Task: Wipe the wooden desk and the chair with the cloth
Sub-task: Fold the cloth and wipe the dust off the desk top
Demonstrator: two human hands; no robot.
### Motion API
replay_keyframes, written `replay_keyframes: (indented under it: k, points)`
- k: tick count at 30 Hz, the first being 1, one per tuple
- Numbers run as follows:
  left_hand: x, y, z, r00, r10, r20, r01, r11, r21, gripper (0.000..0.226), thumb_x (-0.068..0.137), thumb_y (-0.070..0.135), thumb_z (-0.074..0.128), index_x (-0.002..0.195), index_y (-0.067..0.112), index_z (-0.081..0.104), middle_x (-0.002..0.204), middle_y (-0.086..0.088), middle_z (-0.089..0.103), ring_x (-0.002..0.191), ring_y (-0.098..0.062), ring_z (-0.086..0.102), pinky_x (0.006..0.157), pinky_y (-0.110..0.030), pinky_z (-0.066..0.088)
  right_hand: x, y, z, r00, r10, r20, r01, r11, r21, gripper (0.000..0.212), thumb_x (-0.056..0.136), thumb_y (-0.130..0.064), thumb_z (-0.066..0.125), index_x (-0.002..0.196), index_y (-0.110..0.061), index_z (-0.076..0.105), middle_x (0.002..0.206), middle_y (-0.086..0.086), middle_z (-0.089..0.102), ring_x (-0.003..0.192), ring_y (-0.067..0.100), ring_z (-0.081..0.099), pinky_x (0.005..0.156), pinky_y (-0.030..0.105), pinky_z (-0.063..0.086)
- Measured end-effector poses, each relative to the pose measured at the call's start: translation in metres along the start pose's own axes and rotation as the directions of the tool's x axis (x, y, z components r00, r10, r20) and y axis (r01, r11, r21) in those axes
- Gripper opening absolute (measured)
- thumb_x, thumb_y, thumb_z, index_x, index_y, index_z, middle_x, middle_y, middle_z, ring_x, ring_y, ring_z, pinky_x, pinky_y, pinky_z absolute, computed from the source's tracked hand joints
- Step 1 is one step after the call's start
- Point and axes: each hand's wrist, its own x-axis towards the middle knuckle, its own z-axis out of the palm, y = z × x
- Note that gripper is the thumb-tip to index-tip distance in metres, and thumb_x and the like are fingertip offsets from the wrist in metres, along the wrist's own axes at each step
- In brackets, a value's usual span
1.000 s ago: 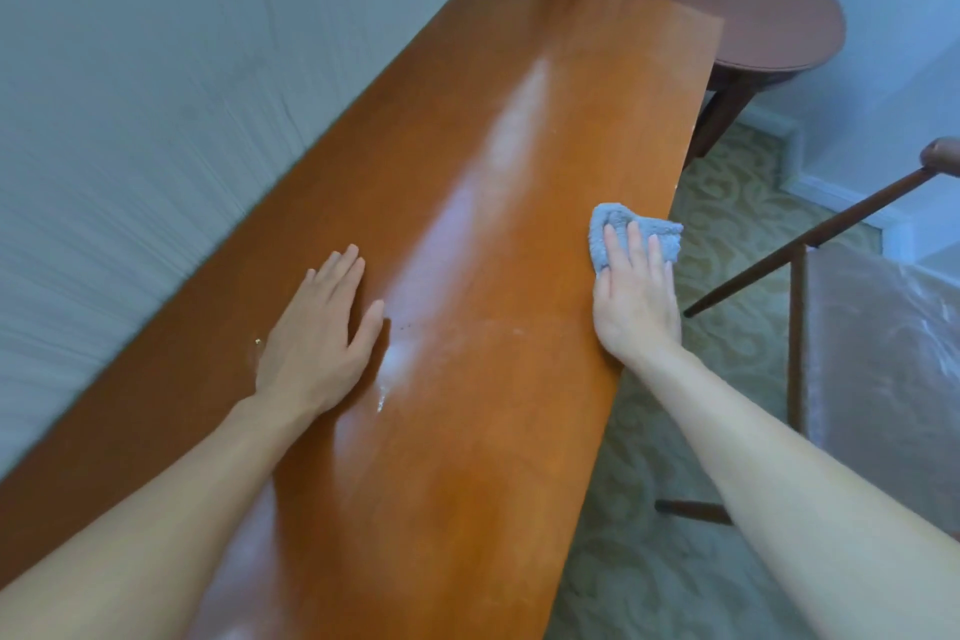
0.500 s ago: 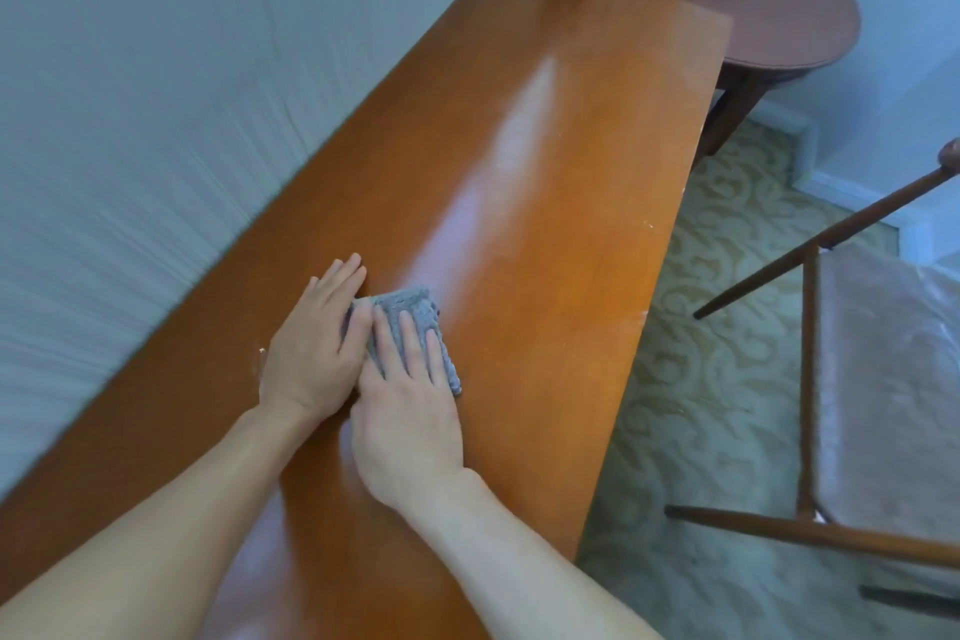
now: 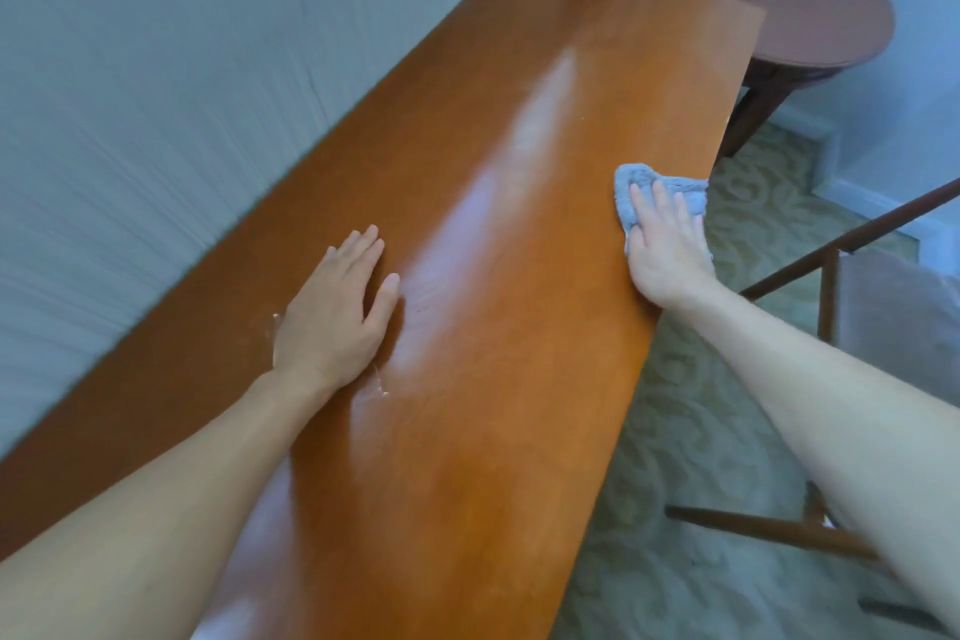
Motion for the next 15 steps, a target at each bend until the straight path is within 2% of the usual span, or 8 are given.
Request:
replay_keyframes:
  k: [3,6,8,11,15]
  points:
    - [0.001,0.001,-0.001,1.000,-0.003,-0.007,0.003,1.000,0.002,0.066,0.107,0.056,0.020,0.160,0.019,0.034,0.168,0.004,0.028,0.156,-0.012,0.019,0.128,-0.035,0.018,0.010,0.002,-0.004,0.997,0.076,-0.001,-0.076,0.997,0.017,0.057,0.105,-0.021,0.024,0.161,-0.020,0.012,0.169,0.007,0.003,0.155,0.029,0.000,0.125,0.049,0.003]
    - [0.000,0.005,-0.004,1.000,-0.005,-0.010,0.005,1.000,-0.001,0.060,0.110,0.049,0.027,0.159,0.016,0.036,0.168,0.003,0.029,0.156,-0.011,0.019,0.125,-0.028,0.012,-0.022,-0.015,0.007,0.992,0.122,-0.030,-0.120,0.990,0.068,0.058,0.105,-0.019,0.025,0.161,-0.020,0.011,0.169,0.009,0.003,0.155,0.031,-0.002,0.125,0.048,0.002]
    - [-0.001,0.007,-0.005,1.000,-0.009,-0.009,0.009,1.000,0.005,0.059,0.110,0.047,0.029,0.160,0.016,0.035,0.168,0.003,0.027,0.156,-0.010,0.018,0.124,-0.026,0.009,-0.051,-0.028,0.014,0.990,0.127,-0.066,-0.124,0.991,0.040,0.059,0.104,-0.019,0.027,0.161,-0.020,0.010,0.169,0.009,0.004,0.155,0.030,-0.001,0.125,0.047,0.002]
    - [-0.001,0.008,-0.006,1.000,-0.015,0.001,0.015,1.000,0.013,0.061,0.109,0.050,0.027,0.161,0.017,0.032,0.169,0.003,0.024,0.157,-0.012,0.016,0.124,-0.027,0.008,-0.082,-0.053,0.028,0.994,0.055,-0.092,-0.060,0.997,-0.043,0.061,0.104,-0.022,0.031,0.161,-0.020,0.010,0.169,0.008,0.006,0.156,0.028,0.003,0.126,0.046,0.002]
    - [-0.002,0.008,-0.010,0.999,-0.002,0.049,0.003,1.000,-0.027,0.068,0.107,0.055,0.021,0.162,0.015,0.029,0.170,0.002,0.020,0.157,-0.010,0.011,0.125,-0.028,0.006,-0.111,-0.097,0.042,0.993,-0.086,-0.077,0.082,0.995,-0.054,0.063,0.102,-0.023,0.038,0.161,-0.018,0.016,0.168,0.009,0.010,0.155,0.030,0.007,0.125,0.046,0.005]
